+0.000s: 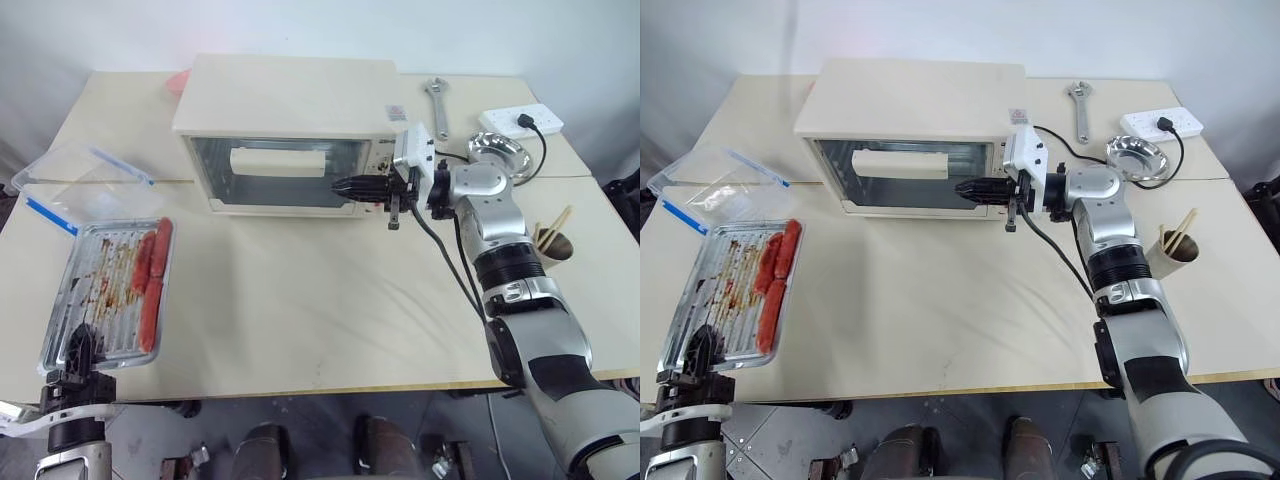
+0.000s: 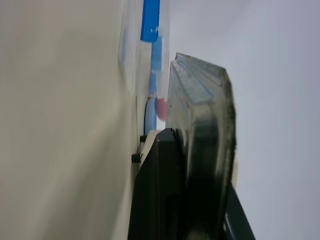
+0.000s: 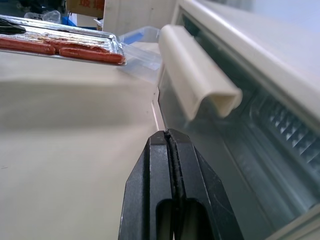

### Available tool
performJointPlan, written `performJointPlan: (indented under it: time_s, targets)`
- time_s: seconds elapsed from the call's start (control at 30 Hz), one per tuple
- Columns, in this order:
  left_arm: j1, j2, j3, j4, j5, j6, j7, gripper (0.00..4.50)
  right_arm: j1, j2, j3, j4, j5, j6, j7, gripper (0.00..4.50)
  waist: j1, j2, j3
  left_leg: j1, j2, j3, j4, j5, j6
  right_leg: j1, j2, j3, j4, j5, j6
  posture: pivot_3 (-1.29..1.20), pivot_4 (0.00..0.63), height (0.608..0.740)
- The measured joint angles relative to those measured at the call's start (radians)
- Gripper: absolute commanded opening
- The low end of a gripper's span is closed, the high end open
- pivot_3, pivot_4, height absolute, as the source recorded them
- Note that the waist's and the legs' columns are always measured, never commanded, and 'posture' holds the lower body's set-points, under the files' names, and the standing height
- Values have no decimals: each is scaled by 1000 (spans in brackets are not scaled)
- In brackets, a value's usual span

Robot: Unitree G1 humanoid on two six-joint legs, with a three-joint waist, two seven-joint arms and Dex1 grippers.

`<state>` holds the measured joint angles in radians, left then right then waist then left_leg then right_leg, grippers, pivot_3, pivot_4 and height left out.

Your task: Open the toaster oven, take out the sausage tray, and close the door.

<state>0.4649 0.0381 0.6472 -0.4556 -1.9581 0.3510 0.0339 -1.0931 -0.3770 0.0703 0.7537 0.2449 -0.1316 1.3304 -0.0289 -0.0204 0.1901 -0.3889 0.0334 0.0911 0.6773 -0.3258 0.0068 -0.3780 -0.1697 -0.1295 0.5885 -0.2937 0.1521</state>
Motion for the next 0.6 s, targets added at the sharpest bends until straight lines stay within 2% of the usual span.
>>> performJointPlan:
  time_s: [0.23, 0.27, 0.33, 0.47, 0.6]
  targets:
    - [-3, 48, -50, -4, 0, 58, 32, 0, 21, -24, 0, -102, 11, 71, 33, 32, 0, 1, 0, 0, 1, 0, 5, 0, 0, 0, 1, 3, 1, 0, 0, 0, 150, 740]
    - [-6, 53, -55, -6, 0, 68, 35, 0, 39, -37, 1, -145, 15, 89, 43, 194, 1, 1, 0, 0, 1, 0, 5, 0, 0, 0, 1, 3, 1, 0, 0, 0, 150, 740]
    - [-9, 64, -60, -9, 0, 92, 42, 0, 96, -72, 2, -231, 26, 116, 74, 610, 5, 1, 0, 0, 1, -1, 5, 0, 0, 0, 1, 3, 1, 0, 0, 0, 150, 740]
    - [-10, 83, -61, -10, 0, 144, 54, 0, 226, -129, 5, -324, 58, 137, 151, 2004, 4, 1, 1, 0, 1, 0, 4, -1, 1, -1, 1, 4, 0, 0, 0, 0, 150, 740]
    - [-32, 109, -61, -4, 0, 200, 60, 0, 285, -148, -2, -356, 102, 122, 189, 3424, -2, 3, 2, 2, 2, 2, 5, -1, 1, -1, 2, 7, 2, 0, 0, 0, 150, 740]
